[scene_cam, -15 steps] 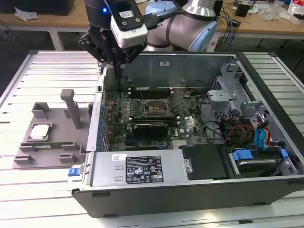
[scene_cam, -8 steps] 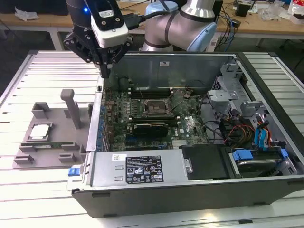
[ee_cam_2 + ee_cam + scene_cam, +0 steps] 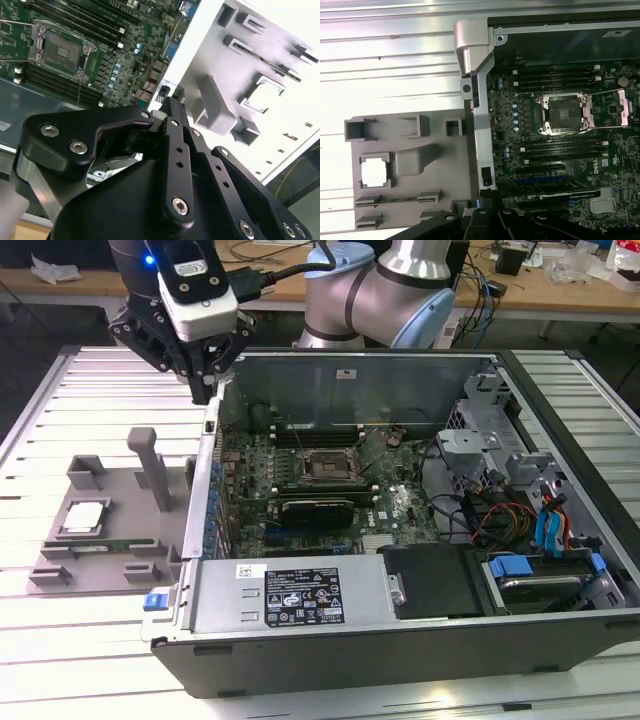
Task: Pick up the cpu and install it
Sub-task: 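Reach for the cpu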
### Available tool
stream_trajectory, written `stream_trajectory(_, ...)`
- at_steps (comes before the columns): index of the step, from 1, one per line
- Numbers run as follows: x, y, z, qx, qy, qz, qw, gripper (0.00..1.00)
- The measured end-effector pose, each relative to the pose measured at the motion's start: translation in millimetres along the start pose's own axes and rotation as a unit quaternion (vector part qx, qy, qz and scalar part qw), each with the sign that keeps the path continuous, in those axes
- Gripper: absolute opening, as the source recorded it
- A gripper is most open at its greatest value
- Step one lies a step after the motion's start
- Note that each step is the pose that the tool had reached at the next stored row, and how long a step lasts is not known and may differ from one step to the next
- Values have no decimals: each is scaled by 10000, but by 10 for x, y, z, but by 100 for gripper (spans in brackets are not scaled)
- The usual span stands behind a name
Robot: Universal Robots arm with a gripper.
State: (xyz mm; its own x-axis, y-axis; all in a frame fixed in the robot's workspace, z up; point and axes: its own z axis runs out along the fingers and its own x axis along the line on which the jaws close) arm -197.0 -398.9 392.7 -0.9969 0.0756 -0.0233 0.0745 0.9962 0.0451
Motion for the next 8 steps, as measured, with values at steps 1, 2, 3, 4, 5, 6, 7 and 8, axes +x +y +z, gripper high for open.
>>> stream_trajectory(1, 28, -2, -1, 0, 0, 0, 10000, 11)
stream_trajectory(2, 59, -4, -2, 0, 0, -1, 10000, 11)
stream_trajectory(3, 95, -7, -3, 0, 0, 0, 10000, 11)
stream_trajectory(4, 129, -10, -4, 0, 0, 0, 10000, 11)
stream_trajectory(5, 150, -11, -4, 0, 0, 0, 10000, 11)
stream_trajectory(6, 172, -13, -4, 0, 0, 0, 10000, 11)
stream_trajectory(7, 195, -15, -5, 0, 0, 0, 10000, 11)
stream_trajectory(8, 239, -18, -7, 0, 0, -1, 10000, 11)
